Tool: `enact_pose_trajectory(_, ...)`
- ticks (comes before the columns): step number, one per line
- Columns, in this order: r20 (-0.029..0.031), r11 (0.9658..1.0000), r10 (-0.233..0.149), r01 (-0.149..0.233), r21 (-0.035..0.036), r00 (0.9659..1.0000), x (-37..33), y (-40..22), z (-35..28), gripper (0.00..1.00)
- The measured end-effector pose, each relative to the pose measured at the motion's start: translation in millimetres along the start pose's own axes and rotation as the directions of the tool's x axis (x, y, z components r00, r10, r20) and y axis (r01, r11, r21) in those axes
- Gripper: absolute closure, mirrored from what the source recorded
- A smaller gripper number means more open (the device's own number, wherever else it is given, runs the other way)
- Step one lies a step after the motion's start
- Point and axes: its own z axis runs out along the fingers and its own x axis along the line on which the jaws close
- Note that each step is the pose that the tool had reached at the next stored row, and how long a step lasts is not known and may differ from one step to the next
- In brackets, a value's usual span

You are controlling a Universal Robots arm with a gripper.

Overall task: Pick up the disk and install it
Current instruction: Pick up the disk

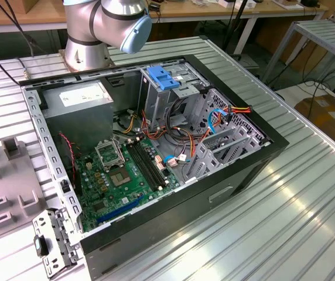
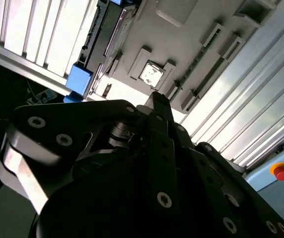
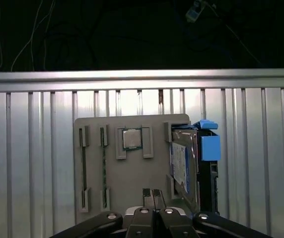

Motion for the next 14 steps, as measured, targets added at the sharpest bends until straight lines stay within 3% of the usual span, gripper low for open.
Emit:
enact_pose_trajectory(7,0.0001,1.0,0.0,0.0,0.0001,1.0,0.0,0.0,0.1,0.89)
enact_pose_trajectory(8,0.0001,1.0,0.0,0.0,0.0002,1.0,0.0,0.0,0.1,0.76)
enact_pose_trajectory(9,0.0001,1.0,0.0,0.0,0.0002,1.0,0.0,0.0,0.1,0.76)
enact_pose_trajectory(11,0.0001,1.0,0.0,0.0,0.0002,1.0,0.0,0.0,0.1,0.64)
enact_pose_trajectory(14,0.0001,1.0,0.0,0.0,0.0002,1.0,0.0,0.0,0.1,0.58)
